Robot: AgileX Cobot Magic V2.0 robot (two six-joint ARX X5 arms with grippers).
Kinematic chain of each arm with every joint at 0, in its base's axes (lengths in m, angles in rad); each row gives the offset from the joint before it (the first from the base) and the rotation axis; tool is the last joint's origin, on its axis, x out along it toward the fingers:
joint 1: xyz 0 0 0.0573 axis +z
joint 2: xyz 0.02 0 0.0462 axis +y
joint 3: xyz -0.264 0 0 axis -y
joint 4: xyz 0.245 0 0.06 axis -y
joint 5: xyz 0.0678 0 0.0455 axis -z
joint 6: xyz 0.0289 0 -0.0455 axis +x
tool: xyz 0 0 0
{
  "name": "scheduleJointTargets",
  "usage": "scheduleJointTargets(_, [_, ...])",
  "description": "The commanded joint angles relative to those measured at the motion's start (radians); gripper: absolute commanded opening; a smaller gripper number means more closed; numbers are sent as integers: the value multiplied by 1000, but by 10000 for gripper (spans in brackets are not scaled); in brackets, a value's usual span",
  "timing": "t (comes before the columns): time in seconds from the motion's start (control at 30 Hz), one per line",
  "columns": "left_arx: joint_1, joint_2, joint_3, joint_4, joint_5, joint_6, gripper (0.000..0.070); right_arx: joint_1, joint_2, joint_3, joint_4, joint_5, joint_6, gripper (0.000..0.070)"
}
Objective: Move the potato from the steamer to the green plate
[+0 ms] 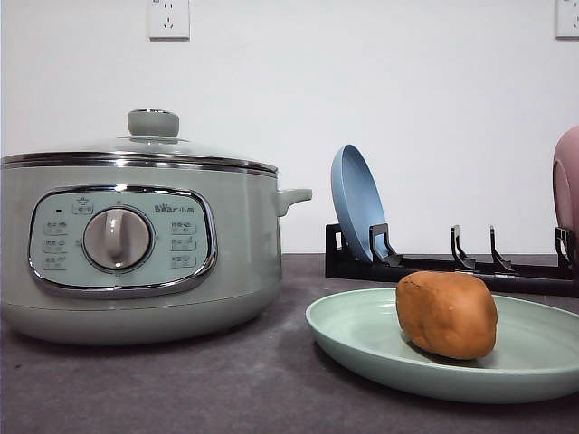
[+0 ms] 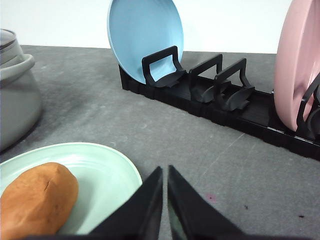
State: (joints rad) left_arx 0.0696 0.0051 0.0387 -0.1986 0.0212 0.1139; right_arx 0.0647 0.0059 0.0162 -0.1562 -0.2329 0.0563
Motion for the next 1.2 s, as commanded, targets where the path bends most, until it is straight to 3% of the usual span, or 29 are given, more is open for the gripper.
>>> scheduleJointTargets(0.0, [2,-2,-16,-14,-3,-2,23,0,-2,-4,-1,-2,7,4])
scheduleJointTargets(1.17, [2,-2,-16,-14,-3,-2,23,0,-2,-4,-1,-2,7,4])
